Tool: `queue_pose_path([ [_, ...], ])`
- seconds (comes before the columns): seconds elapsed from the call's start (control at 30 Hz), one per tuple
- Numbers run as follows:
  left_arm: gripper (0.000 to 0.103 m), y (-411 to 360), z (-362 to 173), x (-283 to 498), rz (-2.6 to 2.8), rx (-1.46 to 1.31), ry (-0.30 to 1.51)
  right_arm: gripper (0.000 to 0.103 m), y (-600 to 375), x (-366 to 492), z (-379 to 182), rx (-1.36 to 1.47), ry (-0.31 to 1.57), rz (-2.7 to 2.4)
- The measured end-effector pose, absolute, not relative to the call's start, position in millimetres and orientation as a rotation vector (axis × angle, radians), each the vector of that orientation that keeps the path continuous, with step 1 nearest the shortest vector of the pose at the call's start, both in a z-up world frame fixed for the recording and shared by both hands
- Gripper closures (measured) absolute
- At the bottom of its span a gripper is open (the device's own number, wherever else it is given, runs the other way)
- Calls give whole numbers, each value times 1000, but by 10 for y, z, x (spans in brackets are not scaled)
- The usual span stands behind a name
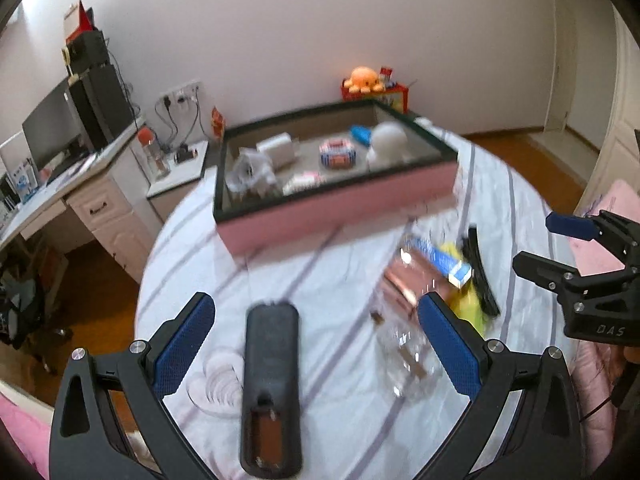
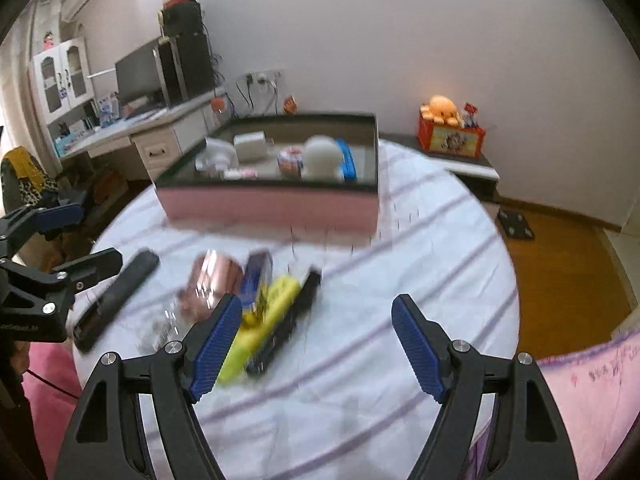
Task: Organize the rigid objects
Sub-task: 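Withdraw both tools from the box back over the remaining items, then grasp the black hair clip with right tool while left tool grasps the glass perfume bottle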
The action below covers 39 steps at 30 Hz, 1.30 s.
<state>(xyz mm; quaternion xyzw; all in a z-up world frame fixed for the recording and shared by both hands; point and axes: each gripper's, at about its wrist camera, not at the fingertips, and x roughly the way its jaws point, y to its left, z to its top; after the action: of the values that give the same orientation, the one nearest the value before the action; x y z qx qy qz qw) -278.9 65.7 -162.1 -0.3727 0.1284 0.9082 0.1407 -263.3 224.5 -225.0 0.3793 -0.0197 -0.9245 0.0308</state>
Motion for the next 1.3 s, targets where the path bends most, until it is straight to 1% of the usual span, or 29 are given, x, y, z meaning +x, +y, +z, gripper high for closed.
queue_pose_path([
  [0.13,0,652,-1786,-2722,2620,-1132,390,24,2204,-2605,-2457,1226,-90,-2821],
  [0.27,0,638,-1880,-2663,2616,-1158,381,24,2131,-2678,-2674,1286,-35,-2813],
  [0.37,0,663,-1892,-2651,2618,-1159,383,24,2152,-2693,-2733,1295,19,-2859],
  [0.4,0,686,-1905,-2647,2616,-1158,396,25,2180,-2700,-2743,1298,48,-2881],
  [0.47,0,735,-1935,-2641,2608,-1161,435,32,2281,-2703,-2731,1286,28,-2903],
  [0.5,0,745,-1944,-2636,2612,-1159,445,40,2314,-2700,-2715,1279,20,-2916],
  [0.6,0,791,-1986,-2645,2602,-1172,462,40,2276,-2717,-2658,1257,91,-2921],
  [0.77,0,885,-2020,-2619,2576,-1173,469,41,2168,-2842,-2768,1279,104,-2844],
  [0.8,0,905,-2024,-2606,2572,-1170,476,44,2158,-2870,-2799,1288,107,-2835],
  [0.87,0,955,-2030,-2587,2567,-1162,504,67,2167,-2873,-2801,1242,102,-2844],
  [0.9,0,972,-2031,-2583,2570,-1158,515,84,2183,-2875,-2805,1239,101,-2847],
  [1.1,0,1078,-2085,-2587,2552,-1159,554,84,2414,-2842,-2820,1213,33,-2898],
  [1.17,0,1125,-2132,-2599,2546,-1168,575,84,2476,-2832,-2831,1191,-20,-2890],
  [1.23,1,1176,-2182,-2611,2525,-1175,586,84,2467,-2830,-2837,1181,-16,-2891],
  [1.3,11,1221,-2222,-2614,2505,-1167,611,84,2464,-2826,-2840,1174,-11,-2892],
])
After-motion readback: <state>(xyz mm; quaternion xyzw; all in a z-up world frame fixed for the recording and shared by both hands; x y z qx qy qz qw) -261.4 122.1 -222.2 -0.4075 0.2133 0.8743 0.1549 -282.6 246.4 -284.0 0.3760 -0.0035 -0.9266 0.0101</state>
